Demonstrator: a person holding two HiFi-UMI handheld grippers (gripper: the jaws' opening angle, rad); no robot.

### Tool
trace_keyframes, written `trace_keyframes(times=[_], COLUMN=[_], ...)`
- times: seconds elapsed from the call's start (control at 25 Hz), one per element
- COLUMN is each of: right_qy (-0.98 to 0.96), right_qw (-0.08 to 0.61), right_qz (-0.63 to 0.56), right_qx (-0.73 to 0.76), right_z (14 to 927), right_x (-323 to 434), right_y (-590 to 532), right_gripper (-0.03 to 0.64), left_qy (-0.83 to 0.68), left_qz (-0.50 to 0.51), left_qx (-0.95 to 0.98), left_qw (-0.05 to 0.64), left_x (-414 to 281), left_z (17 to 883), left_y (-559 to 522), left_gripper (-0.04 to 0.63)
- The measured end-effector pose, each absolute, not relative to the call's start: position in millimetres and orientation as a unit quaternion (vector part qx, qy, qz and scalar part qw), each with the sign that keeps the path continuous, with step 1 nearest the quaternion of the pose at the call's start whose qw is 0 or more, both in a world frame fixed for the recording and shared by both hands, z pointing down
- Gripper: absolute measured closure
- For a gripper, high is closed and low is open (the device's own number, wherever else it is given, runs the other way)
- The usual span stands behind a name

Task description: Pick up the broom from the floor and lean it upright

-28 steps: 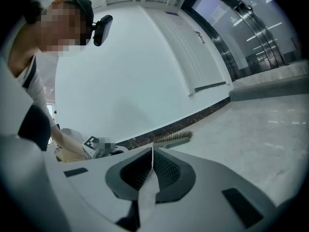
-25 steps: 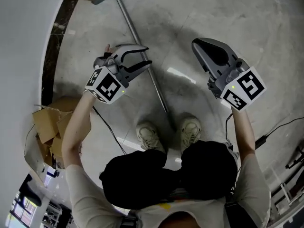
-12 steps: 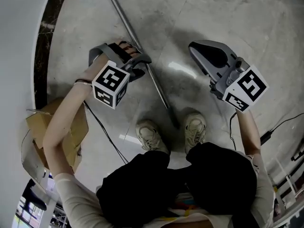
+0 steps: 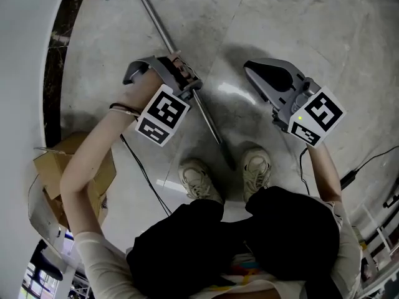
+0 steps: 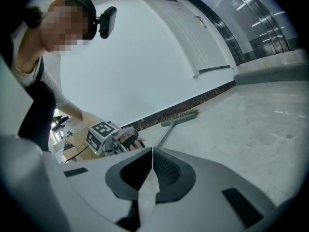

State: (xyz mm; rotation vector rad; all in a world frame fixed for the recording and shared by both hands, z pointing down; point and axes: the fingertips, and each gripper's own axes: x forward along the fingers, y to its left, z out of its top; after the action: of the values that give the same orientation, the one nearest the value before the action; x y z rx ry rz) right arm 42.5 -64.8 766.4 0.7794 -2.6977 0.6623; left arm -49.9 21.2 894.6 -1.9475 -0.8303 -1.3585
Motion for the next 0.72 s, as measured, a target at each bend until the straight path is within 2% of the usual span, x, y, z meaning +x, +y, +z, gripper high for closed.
trace_keyframes(times=[0.2, 0.52, 0.72], right_qy=[-0.926, -0.923, -0.904], right_qw=[0.127, 0.123, 0.094], right_qz=[0.23, 0.224, 0.199], right_qx=[0.27, 0.288, 0.368], right_z=[763.1, 753.9, 723.9], right_x=[43.0, 62.2, 120.9], right_y=[-62.8, -61.8, -78.6], right_gripper=[0.599, 0.599, 0.6], left_qy=[-0.398, -0.389, -0.353], left_qz=[-0.552, -0.534, -0.52], left_qx=[-0.628, -0.645, -0.671], left_qw=[0.379, 0.384, 0.392], left_x=[-55.6, -53.6, -35.6], left_z=[898.9, 895.5, 884.3], left_y=[30.7, 31.3, 19.1], left_gripper=[0.468, 0.477, 0.477])
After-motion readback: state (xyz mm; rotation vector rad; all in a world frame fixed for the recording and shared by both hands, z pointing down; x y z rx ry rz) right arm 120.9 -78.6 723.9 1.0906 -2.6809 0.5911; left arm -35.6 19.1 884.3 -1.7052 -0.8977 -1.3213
